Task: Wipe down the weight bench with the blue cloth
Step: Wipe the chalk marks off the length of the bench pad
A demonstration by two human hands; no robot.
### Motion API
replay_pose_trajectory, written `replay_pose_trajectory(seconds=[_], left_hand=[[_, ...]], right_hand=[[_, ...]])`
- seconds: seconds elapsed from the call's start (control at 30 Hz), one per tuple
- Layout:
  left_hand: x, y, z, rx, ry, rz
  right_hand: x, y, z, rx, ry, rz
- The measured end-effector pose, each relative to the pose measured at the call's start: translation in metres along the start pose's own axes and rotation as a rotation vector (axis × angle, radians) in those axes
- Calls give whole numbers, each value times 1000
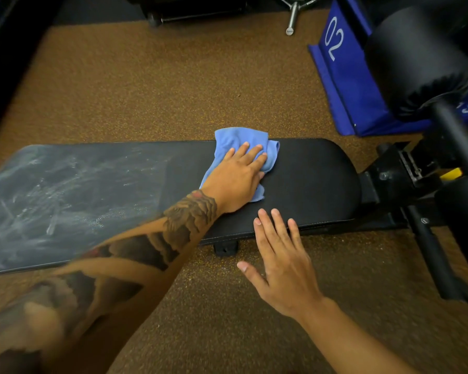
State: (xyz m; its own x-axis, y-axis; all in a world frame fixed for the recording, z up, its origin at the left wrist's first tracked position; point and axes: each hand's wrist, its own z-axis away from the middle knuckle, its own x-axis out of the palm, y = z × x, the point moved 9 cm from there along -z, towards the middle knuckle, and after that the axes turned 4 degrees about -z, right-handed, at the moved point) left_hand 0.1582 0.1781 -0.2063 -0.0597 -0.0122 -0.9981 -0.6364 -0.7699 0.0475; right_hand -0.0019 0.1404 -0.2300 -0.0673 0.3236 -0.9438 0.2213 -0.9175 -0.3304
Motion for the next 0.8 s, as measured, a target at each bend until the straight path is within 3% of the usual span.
replay_pose_trajectory(seconds=[0.27,0.57,0.67,0.8], left_hand=[[-5,-72,7,-256,-7,-90],[-15,-12,53,-70,154,106],[-12,10,27,30,124,169],[-4,18,-24,36,9,191]], right_hand=[[0,1,0,3,-19,31],[-3,1,1,-11,-8,1],[-2,0,0,-10,-1,-4],[0,1,0,-5,8,4]])
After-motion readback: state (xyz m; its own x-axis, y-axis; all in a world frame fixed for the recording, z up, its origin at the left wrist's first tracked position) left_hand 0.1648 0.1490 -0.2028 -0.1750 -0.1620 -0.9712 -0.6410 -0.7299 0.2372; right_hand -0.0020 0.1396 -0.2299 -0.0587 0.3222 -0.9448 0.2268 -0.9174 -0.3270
